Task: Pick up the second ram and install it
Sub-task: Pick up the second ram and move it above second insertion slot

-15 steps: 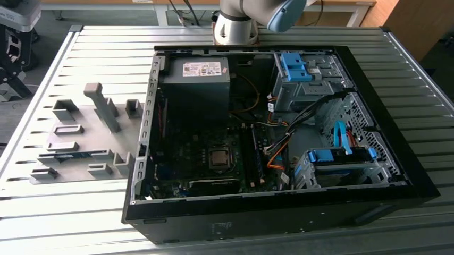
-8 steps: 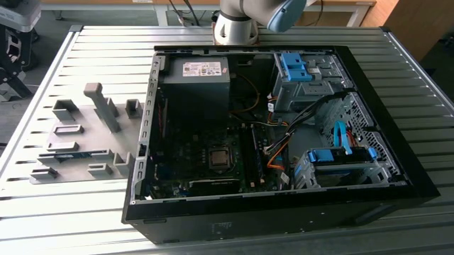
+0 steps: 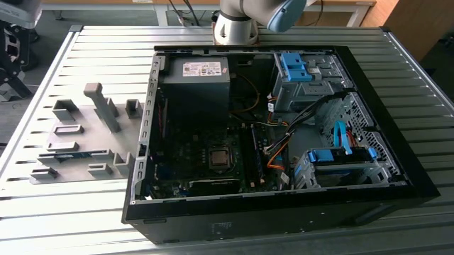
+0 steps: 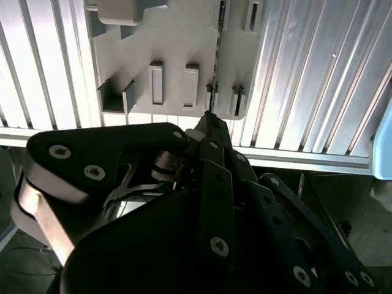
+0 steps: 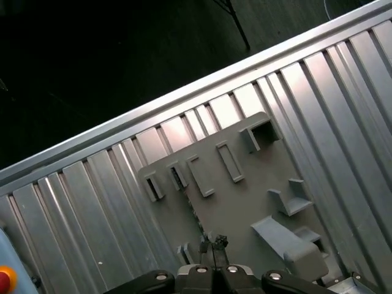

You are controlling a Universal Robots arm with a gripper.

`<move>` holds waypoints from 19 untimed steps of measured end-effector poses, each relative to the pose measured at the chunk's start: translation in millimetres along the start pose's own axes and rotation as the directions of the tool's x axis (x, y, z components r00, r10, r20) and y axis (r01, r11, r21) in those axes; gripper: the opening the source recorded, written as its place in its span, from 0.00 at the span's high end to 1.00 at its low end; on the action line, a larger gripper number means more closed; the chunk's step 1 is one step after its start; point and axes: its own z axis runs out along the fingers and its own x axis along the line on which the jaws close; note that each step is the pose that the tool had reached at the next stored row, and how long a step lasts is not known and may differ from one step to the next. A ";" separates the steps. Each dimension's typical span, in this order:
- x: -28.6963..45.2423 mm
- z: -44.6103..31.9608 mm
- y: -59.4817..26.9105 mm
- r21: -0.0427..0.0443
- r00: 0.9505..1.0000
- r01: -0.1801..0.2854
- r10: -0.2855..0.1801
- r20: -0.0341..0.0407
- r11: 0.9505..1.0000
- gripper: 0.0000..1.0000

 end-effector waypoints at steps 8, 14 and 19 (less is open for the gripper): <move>0.0 0.7 0.0 -0.003 0.990 0.144 -0.144 -0.006 0.990 0.89; 0.0 1.2 -0.1 -0.005 0.968 0.251 -0.251 -0.010 0.968 0.89; 0.0 1.9 -0.1 -0.008 0.941 0.338 -0.338 -0.013 0.941 0.89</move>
